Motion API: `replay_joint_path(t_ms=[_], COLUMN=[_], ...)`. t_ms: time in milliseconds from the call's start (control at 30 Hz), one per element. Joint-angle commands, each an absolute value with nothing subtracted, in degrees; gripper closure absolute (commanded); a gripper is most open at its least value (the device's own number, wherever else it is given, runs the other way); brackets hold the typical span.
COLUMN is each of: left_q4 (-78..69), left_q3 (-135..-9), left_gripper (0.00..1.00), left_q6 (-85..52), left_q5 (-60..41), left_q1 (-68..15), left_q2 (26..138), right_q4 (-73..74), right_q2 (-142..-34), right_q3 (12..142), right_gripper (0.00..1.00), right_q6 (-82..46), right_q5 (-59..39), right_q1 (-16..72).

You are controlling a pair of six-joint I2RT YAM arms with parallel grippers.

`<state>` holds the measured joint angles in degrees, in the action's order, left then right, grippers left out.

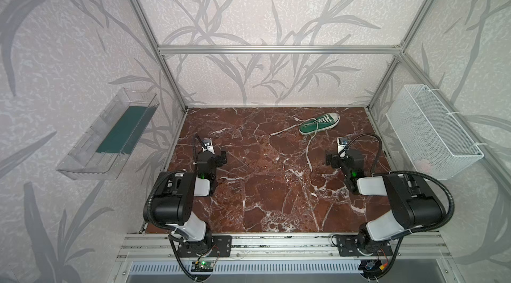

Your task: Tie the shoes

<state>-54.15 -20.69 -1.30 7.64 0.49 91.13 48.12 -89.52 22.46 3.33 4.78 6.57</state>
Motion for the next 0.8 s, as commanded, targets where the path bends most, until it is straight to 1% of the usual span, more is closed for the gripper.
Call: replay_joint_path(t_ms=[0, 767], left_q4=[-54.10, -53.57], left_q3=[-21.67, -21.90], left_gripper=[0.01, 0.01], left_q6=[-1.25, -1.93], left_q5=[7.49, 7.33], left_q1=[0.72, 1.05], left_q2=[89.97, 89.90], right_q4=[48.52, 48.52], right_q2=[-88.42, -88.42], right_q3=[23.20, 23.20], right_gripper=[0.01, 0.01], right_q6=[3.87, 3.89], right_q5=[4.59, 4.57], right_q1=[6.33, 6.33])
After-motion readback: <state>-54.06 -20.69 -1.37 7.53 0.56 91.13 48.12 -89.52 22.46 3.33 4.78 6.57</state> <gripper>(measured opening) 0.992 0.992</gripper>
